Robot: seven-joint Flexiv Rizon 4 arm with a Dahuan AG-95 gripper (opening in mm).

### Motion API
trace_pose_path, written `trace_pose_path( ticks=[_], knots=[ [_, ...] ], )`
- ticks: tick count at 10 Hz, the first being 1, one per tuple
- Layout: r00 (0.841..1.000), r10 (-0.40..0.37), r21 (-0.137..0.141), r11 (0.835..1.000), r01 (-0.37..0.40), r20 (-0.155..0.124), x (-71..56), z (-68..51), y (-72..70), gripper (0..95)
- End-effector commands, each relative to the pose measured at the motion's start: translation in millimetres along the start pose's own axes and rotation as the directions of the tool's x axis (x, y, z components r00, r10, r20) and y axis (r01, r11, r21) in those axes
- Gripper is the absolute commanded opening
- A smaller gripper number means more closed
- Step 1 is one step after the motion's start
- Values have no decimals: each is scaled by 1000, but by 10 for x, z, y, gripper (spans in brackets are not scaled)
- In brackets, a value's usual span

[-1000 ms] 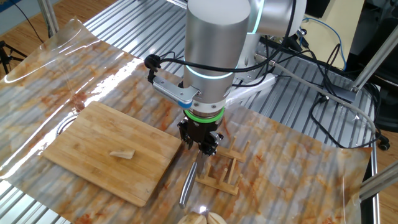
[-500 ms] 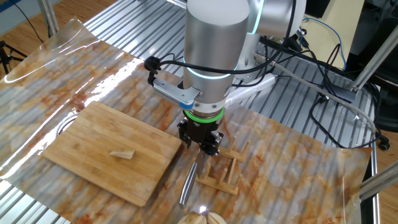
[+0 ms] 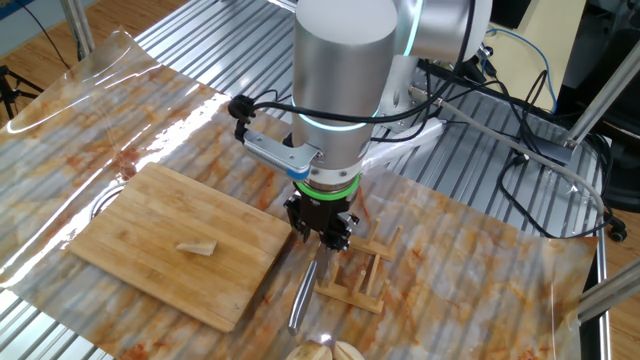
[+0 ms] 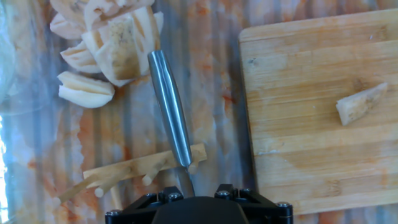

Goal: Slice the lotus root

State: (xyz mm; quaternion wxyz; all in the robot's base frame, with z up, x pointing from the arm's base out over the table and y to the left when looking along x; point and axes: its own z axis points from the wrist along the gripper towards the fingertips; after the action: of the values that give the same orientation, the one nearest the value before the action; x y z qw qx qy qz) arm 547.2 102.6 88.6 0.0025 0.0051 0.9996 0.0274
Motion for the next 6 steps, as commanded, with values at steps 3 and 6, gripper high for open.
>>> trace_pose_path(
  ticks=[3,6],
  knots=[
    [1000,-2,4,1000,2,1,35,35,14,380],
    [1000,7,4,1000,-7,2,53,114,36,380]
  ],
)
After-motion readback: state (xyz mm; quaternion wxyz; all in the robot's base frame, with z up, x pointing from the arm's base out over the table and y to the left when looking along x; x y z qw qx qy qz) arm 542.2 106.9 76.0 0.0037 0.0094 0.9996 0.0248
